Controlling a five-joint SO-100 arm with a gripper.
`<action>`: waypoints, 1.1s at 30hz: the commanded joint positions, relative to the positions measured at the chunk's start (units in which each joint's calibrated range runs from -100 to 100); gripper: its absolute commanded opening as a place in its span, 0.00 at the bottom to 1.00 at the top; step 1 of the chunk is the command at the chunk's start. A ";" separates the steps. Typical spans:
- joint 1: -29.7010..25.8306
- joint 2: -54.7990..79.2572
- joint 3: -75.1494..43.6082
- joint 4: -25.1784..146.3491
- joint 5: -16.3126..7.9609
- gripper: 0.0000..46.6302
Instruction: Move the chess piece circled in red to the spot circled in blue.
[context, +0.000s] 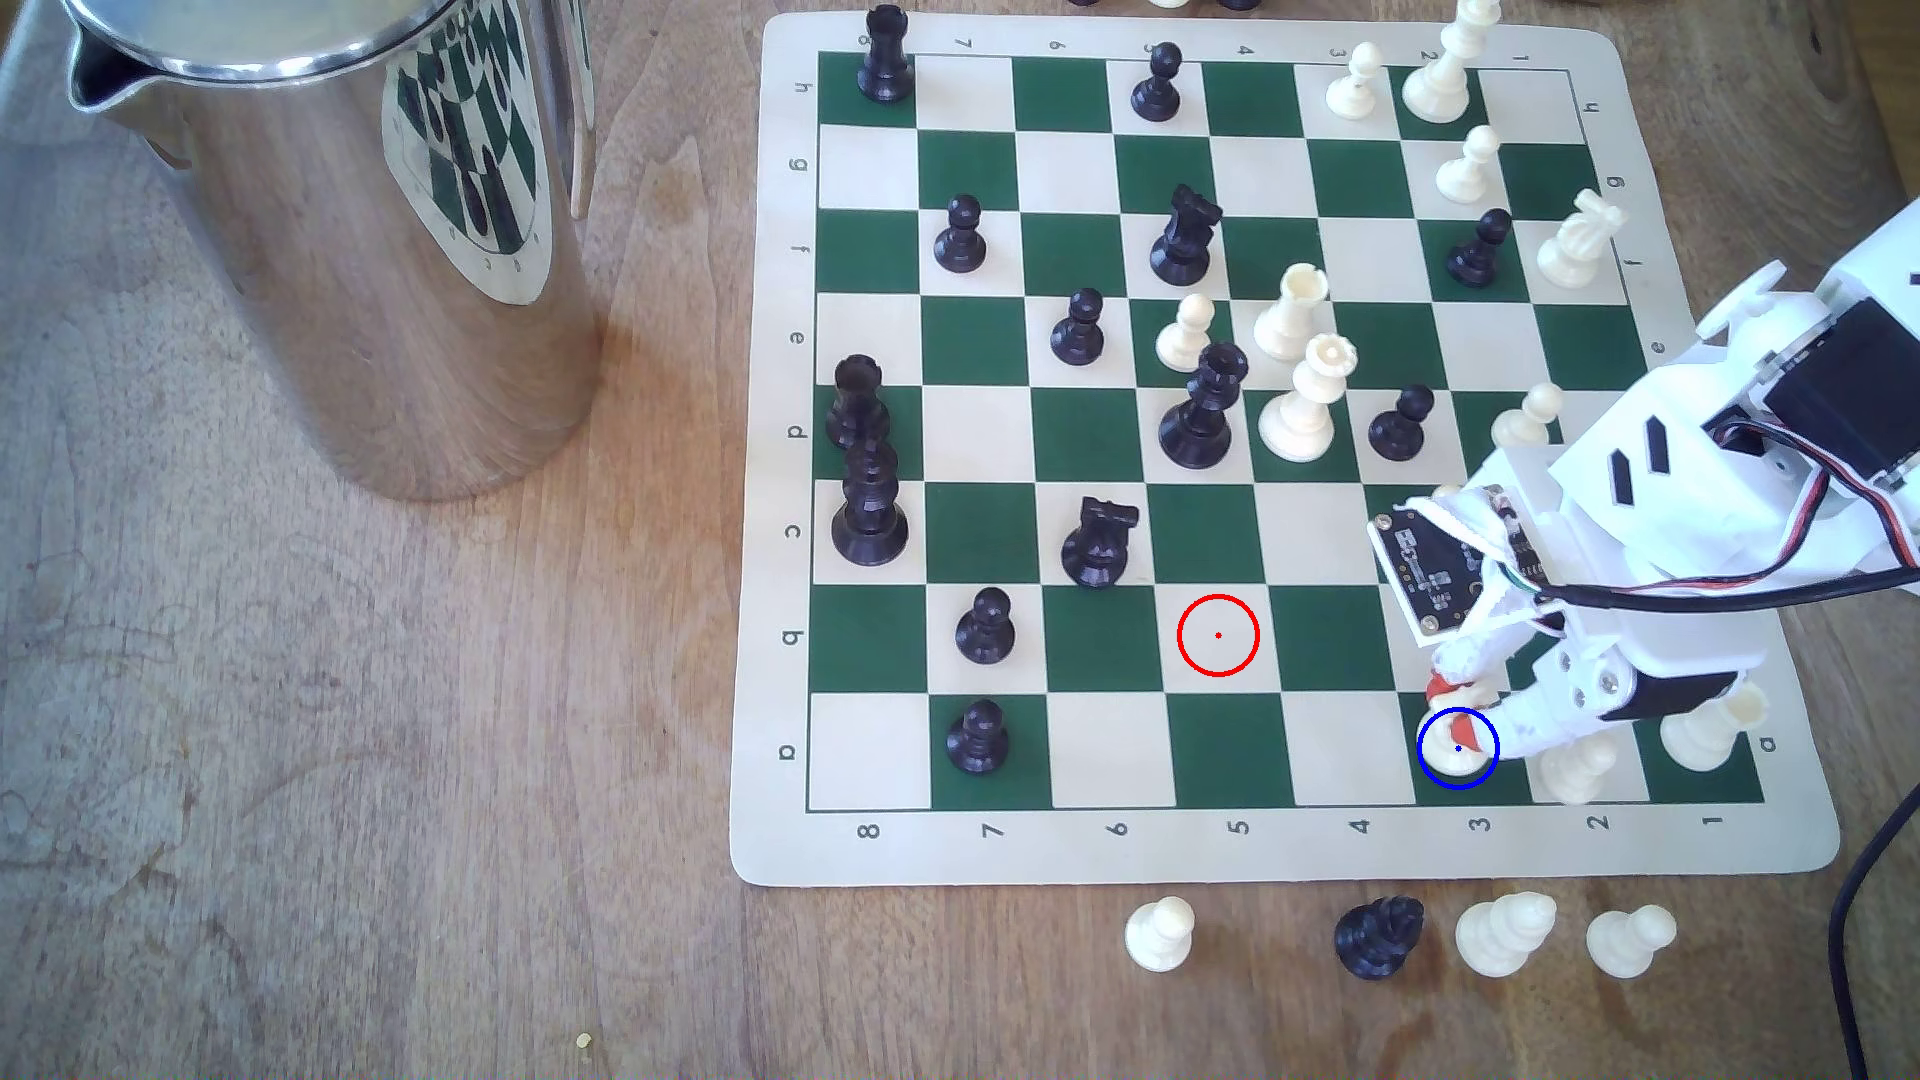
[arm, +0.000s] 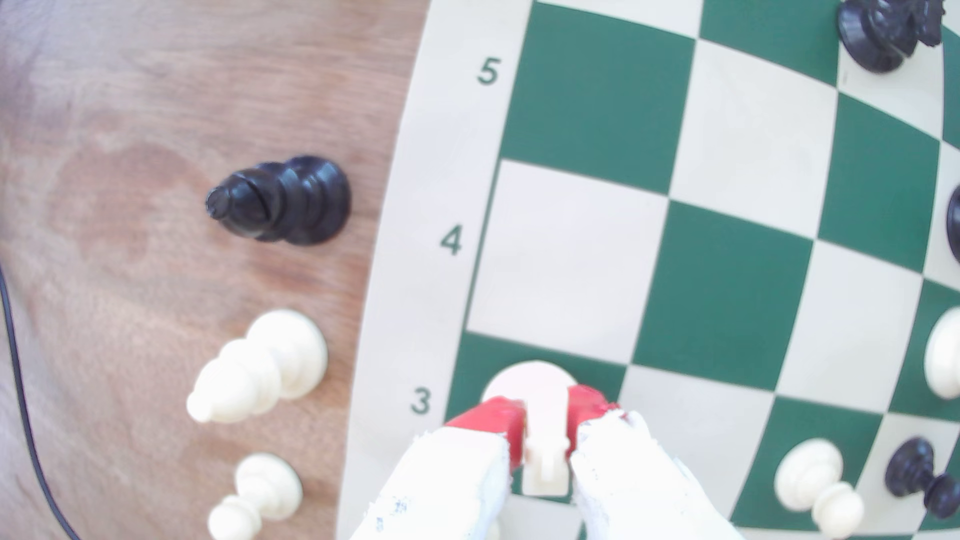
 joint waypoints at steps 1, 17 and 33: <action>-0.13 -0.45 -0.81 -0.86 0.20 0.01; -0.68 -0.53 -0.44 1.10 0.39 0.07; -1.07 -0.36 -0.44 2.66 0.49 0.16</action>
